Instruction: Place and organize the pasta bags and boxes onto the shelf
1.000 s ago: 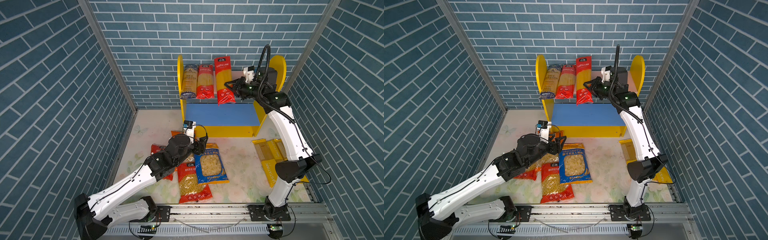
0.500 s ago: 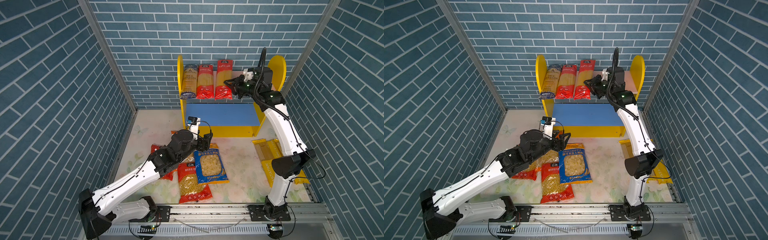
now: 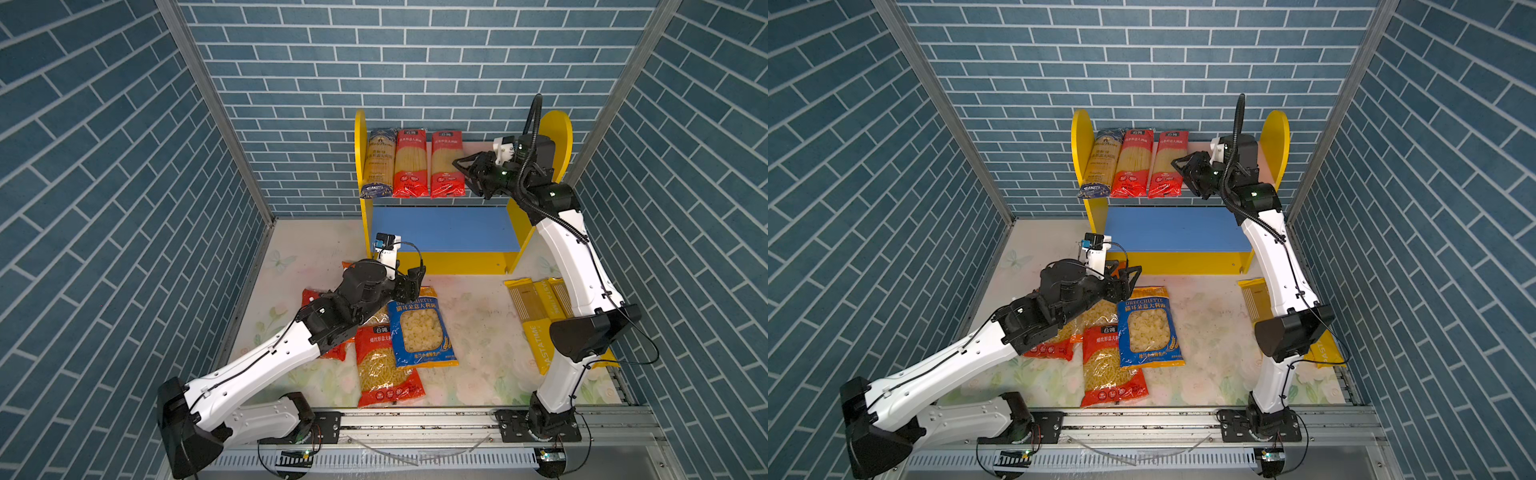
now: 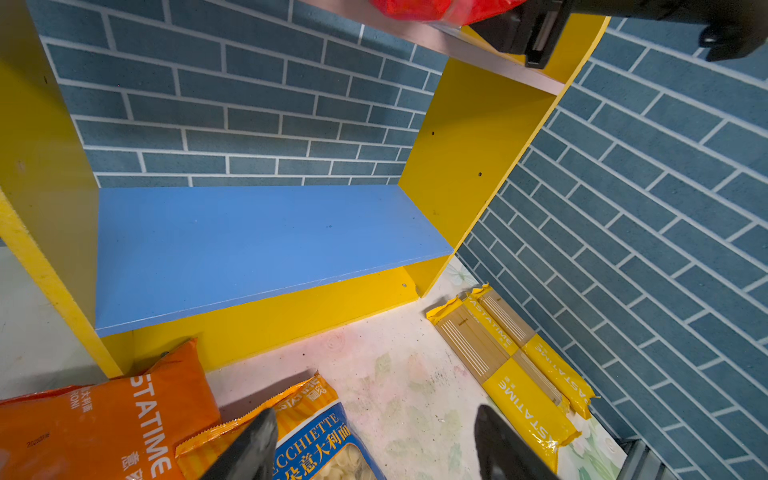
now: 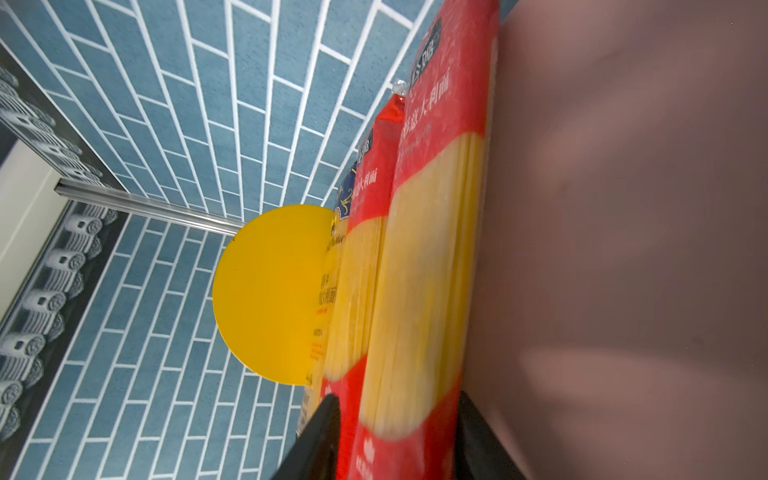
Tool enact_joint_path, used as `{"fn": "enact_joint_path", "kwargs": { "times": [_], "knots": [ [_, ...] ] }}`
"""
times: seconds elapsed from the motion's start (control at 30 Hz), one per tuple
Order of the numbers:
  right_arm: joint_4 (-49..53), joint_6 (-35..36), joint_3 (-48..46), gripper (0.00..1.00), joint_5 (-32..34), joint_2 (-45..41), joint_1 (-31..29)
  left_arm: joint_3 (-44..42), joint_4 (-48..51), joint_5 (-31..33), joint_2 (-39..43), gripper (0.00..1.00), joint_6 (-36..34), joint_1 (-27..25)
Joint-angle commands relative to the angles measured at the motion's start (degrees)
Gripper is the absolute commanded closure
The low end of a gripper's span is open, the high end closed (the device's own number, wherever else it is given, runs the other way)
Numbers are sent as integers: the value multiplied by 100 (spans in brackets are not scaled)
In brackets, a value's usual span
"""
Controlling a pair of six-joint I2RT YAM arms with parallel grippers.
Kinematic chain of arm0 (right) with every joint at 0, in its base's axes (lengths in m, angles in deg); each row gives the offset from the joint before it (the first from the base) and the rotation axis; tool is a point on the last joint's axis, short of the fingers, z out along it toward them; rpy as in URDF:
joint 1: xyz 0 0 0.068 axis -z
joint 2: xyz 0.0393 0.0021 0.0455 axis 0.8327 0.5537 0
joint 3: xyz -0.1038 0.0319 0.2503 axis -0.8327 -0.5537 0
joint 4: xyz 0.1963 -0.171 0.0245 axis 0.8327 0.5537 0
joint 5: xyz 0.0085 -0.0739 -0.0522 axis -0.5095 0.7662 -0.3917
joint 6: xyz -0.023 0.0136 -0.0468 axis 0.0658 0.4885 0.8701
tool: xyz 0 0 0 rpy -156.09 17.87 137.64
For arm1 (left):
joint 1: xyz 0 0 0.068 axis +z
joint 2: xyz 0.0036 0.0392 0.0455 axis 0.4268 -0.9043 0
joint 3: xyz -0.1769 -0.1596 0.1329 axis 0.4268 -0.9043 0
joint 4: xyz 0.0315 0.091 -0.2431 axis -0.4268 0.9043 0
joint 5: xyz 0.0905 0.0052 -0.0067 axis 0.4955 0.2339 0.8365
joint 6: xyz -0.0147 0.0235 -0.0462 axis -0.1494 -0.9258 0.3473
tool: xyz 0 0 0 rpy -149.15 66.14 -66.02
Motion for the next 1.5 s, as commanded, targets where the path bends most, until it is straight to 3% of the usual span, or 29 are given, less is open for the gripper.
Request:
{"fn": "enact_joint_path", "kwargs": {
  "times": [0.0, 0.13, 0.43, 0.73, 0.93, 1.03, 1.27, 1.47],
  "knots": [
    [-75, 411, -467, 48, 0, -631, 21, -43, -229, -8, 17, 25, -61, -32],
    [-31, 541, -1014, 44, 18, -952, 9, 92, -242, -27, -92, 24, -172, -28],
    [-467, 429, -1908, 48, -201, -1399, -109, 328, -325, -125, -358, 23, -282, -32],
    [-705, 347, -1484, 60, -554, -863, -276, 162, -264, -14, -221, 23, -202, -32],
    [-657, 464, -1091, 82, -578, -541, -352, 21, -216, 89, -58, 23, -171, -32],
    [-261, 864, -669, 87, -631, -312, -360, -17, -230, 93, -43, 23, -141, -32],
    [525, 1349, 231, 89, -1124, 129, -351, -52, -255, 94, -26, 23, -136, -34],
    [564, 1429, 141, 88, -1132, 75, -328, -87, -287, 105, -24, 23, -146, -32]
  ]
}}
